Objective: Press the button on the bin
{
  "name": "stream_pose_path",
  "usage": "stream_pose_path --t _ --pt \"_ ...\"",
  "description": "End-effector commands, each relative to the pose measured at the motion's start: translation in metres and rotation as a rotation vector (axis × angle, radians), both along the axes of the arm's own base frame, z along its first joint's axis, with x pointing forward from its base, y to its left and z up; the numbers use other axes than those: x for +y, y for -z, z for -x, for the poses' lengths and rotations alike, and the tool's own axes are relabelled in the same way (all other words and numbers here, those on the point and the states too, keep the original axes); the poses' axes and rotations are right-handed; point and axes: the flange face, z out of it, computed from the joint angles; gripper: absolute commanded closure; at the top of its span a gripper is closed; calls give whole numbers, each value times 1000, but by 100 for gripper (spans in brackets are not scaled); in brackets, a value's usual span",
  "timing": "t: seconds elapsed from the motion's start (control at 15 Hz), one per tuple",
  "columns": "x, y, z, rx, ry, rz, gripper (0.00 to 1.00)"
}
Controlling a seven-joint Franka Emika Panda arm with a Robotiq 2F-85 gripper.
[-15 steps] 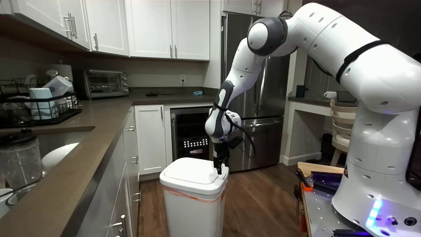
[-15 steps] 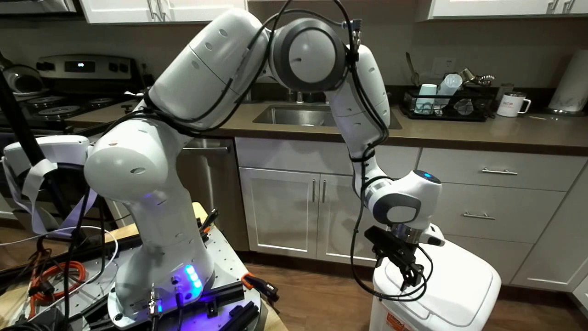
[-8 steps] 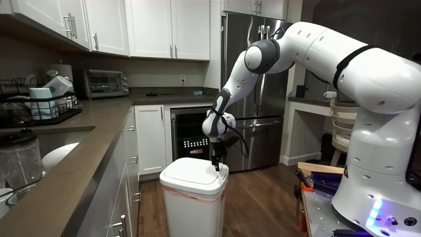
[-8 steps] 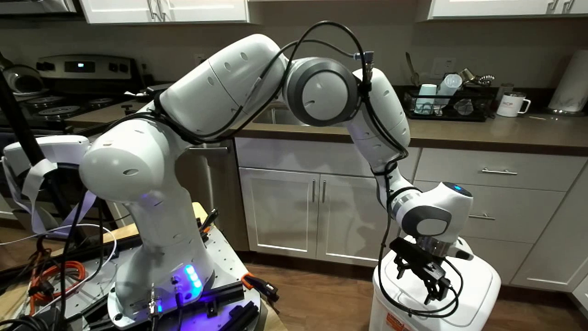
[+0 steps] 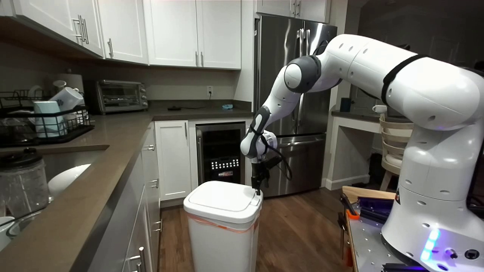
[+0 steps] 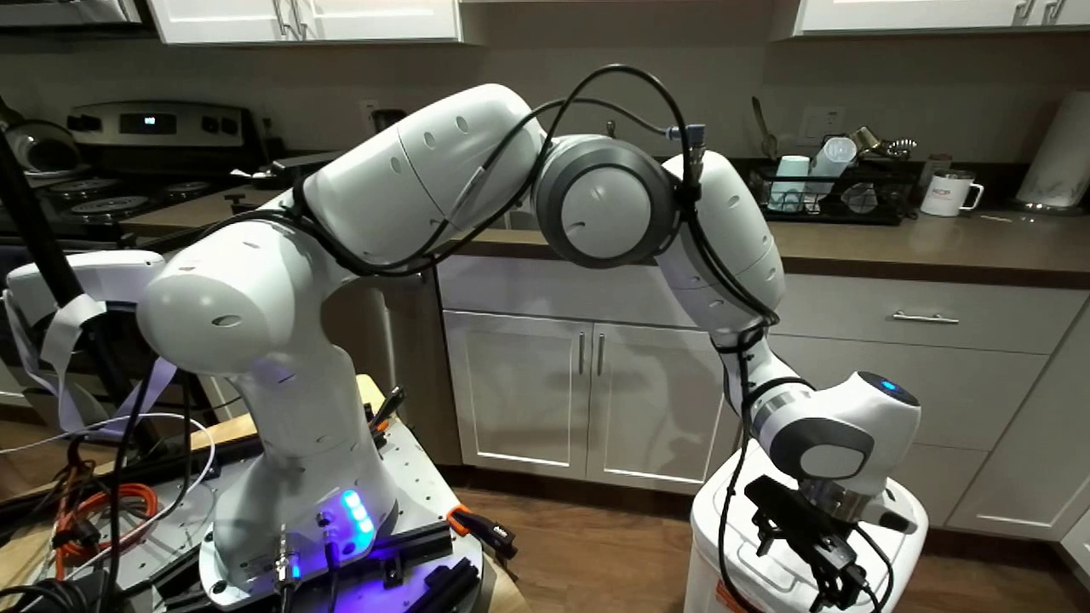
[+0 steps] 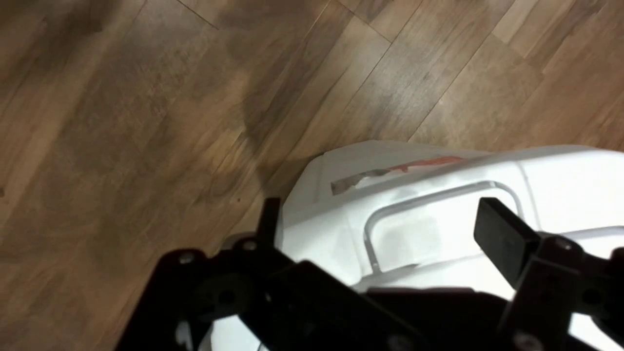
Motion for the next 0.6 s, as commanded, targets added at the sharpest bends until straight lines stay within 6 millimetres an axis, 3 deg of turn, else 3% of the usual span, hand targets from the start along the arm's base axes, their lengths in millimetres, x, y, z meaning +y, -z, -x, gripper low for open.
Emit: stream_pose_path --t 0.0,0.53 --pt "-9 17 10 5 1 4 0" --pt "0 40 8 -54 -1 37 0"
